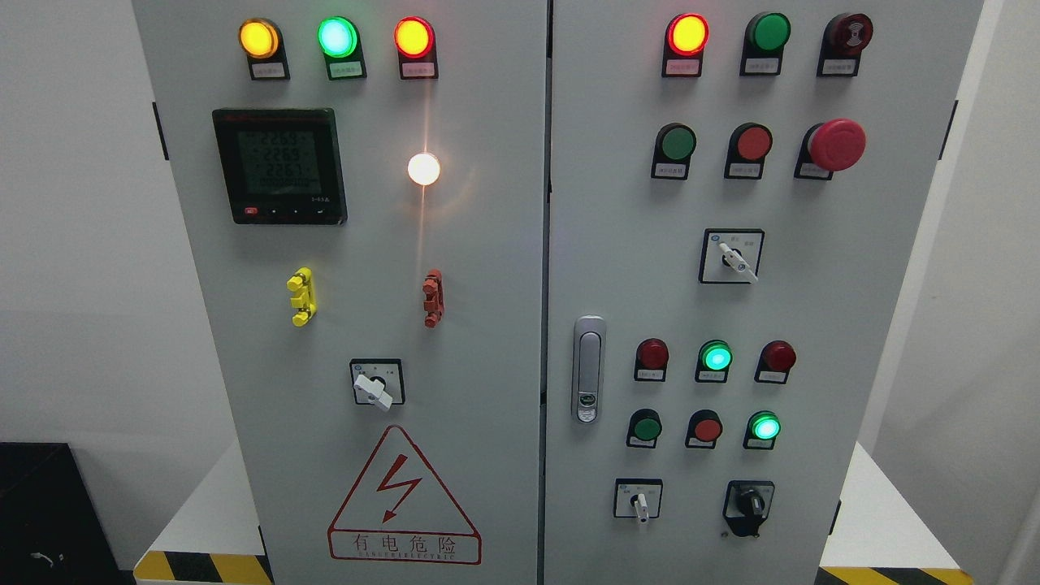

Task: Flip black knob to close circuit

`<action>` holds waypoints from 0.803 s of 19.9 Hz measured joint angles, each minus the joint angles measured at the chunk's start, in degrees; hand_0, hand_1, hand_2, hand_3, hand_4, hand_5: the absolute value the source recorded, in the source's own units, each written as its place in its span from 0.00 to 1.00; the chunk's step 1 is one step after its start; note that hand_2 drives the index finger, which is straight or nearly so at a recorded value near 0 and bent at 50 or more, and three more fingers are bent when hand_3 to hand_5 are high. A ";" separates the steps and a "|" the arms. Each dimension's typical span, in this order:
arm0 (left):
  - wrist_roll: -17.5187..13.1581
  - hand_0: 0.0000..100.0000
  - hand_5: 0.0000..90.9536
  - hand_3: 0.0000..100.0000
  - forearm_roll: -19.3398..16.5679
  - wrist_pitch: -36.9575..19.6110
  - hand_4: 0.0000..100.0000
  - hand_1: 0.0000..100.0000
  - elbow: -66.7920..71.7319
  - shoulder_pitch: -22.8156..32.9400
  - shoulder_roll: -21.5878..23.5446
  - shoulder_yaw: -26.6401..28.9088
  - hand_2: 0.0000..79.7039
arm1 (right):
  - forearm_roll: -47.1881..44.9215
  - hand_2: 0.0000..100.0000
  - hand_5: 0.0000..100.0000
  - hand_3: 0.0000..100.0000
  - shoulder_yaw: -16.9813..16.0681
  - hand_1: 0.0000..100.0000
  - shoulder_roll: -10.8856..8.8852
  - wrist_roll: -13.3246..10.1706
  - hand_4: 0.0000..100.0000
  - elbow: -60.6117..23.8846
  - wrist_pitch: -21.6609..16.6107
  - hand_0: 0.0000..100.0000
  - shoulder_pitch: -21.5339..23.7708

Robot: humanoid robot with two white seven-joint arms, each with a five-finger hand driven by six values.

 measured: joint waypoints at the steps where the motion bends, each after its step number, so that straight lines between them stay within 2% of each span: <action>1: 0.00 0.12 0.00 0.00 0.00 0.00 0.00 0.56 0.00 0.00 0.00 0.00 0.00 | 0.29 0.94 1.00 1.00 -0.02 0.00 0.04 0.69 0.99 -0.26 0.29 0.00 -0.23; 4: 0.00 0.12 0.00 0.00 0.00 0.00 0.00 0.56 0.00 0.00 0.00 0.00 0.00 | 1.31 0.94 1.00 1.00 -0.05 0.00 0.06 1.84 0.99 -0.98 0.79 0.00 -1.68; 9: 0.00 0.12 0.00 0.00 0.00 0.00 0.00 0.56 0.00 0.00 0.00 0.00 0.00 | 3.96 0.94 1.00 1.00 -0.28 0.00 0.07 5.34 0.99 -1.82 1.02 0.00 -4.13; 16: 0.01 0.12 0.00 0.00 0.00 0.00 0.00 0.56 0.00 0.00 0.00 0.00 0.00 | 6.03 0.94 1.00 1.00 -1.13 0.00 -0.06 7.50 0.99 -2.84 1.06 0.00 -6.74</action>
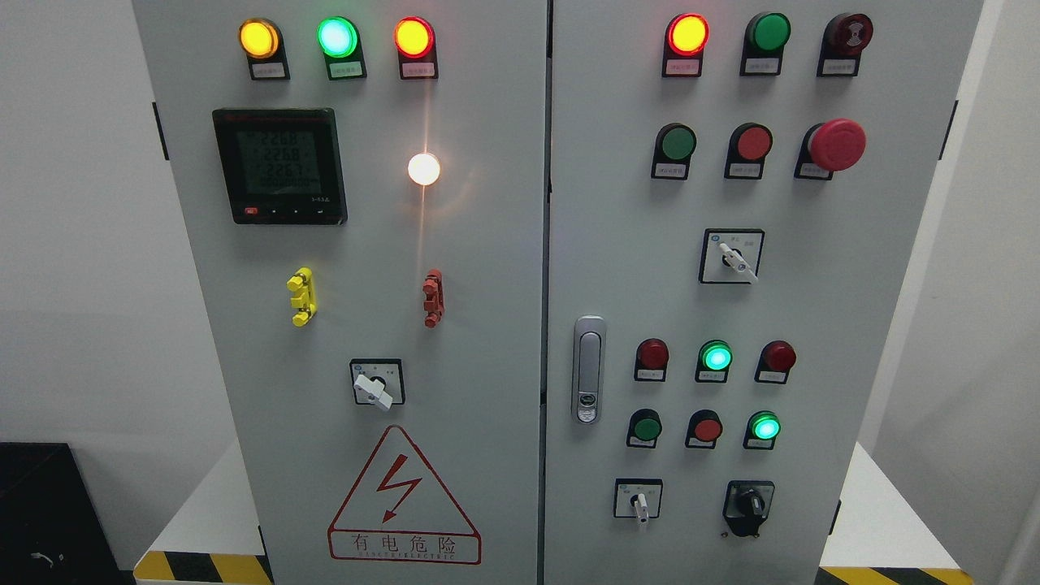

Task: Flip black knob to close circuit

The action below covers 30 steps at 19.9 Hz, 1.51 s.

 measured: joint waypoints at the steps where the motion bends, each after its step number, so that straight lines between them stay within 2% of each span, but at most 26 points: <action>1: 0.00 0.12 0.00 0.00 0.00 0.00 0.00 0.56 0.00 0.00 0.00 0.00 0.00 | 0.18 0.94 1.00 1.00 -0.17 0.00 -0.02 0.41 0.99 -0.14 0.00 0.00 -0.30; 15: 0.00 0.12 0.00 0.00 0.00 0.00 0.00 0.56 0.00 0.00 0.00 0.00 0.00 | 1.07 0.94 1.00 1.00 -2.09 0.00 -0.55 2.30 0.99 -1.18 -0.15 0.00 -4.51; 30: 0.00 0.12 0.00 0.00 0.00 0.00 0.00 0.56 0.00 0.00 0.00 0.00 0.00 | 0.76 0.94 1.00 1.00 -3.27 0.00 -0.73 2.32 0.99 -0.56 0.84 0.00 -6.72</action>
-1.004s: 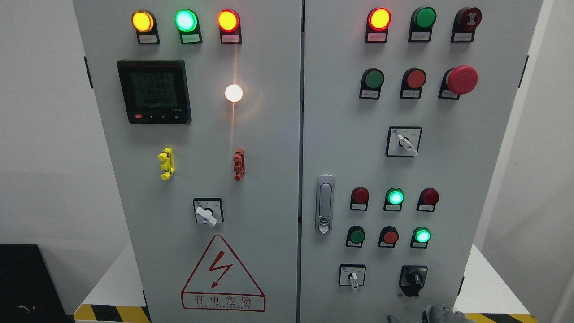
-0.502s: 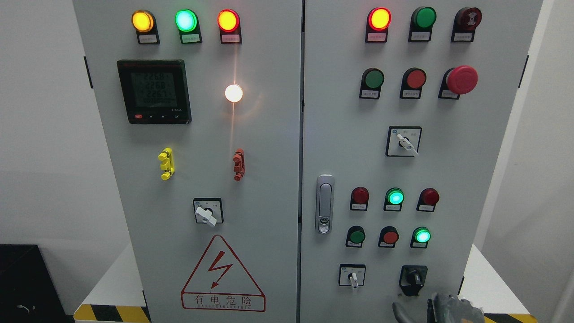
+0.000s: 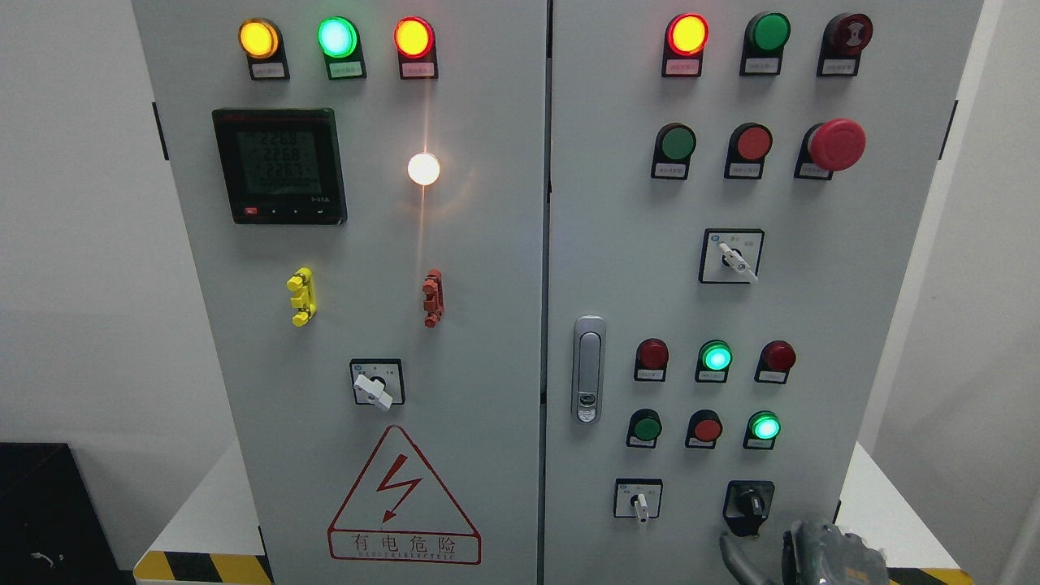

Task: Flip black knob to close circuit
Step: 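Raise the right hand up to the black rotary knob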

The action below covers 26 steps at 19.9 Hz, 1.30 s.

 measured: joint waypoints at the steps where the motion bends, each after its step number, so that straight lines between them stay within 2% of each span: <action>1: 0.00 0.12 0.00 0.00 0.00 0.00 0.00 0.56 0.00 0.00 0.00 0.00 0.00 | -0.02 0.94 1.00 1.00 -0.04 0.00 0.01 -0.05 0.99 0.05 0.01 0.00 -0.17; 26: 0.00 0.12 0.00 0.00 0.00 0.00 0.00 0.56 0.00 0.00 0.01 0.00 0.00 | 0.34 0.93 1.00 1.00 -1.26 0.00 0.09 -2.56 0.99 2.23 0.02 0.00 -1.75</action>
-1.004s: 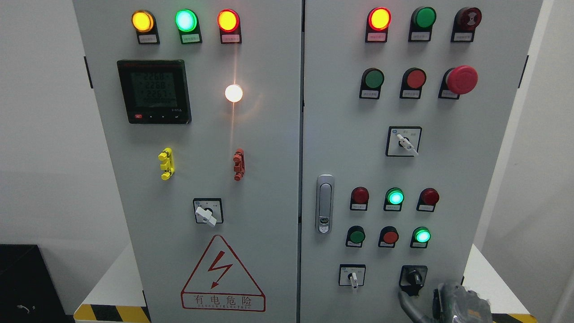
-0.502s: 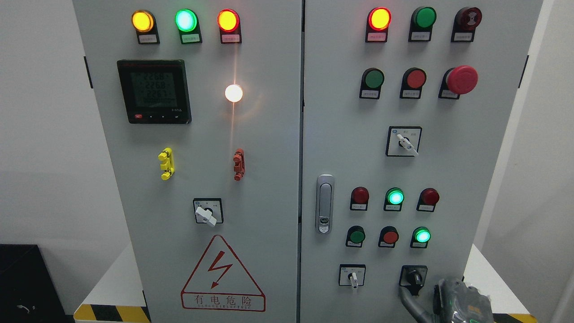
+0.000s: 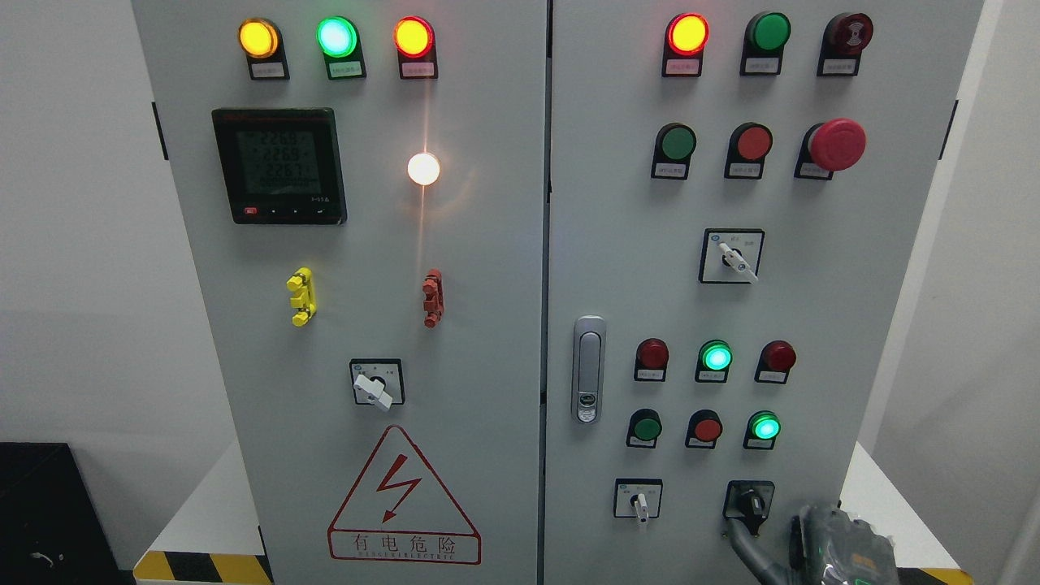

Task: Flip black knob to close circuit
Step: 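Raise the right hand up to the black rotary knob, then grip the black knob with the right hand and twist it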

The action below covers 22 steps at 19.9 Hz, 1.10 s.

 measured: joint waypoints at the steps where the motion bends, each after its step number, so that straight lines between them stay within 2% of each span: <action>1: 0.00 0.12 0.00 0.00 0.00 0.00 0.00 0.56 0.00 0.00 0.00 0.00 0.00 | -0.03 0.93 1.00 1.00 -0.10 0.00 0.00 0.00 0.99 0.05 -0.05 0.00 0.00; 22: 0.00 0.12 0.00 0.00 0.00 0.00 0.00 0.56 0.00 0.00 0.00 0.00 0.00 | -0.69 0.93 1.00 1.00 -0.76 0.00 -0.07 -0.07 0.98 0.73 -0.04 0.00 -0.65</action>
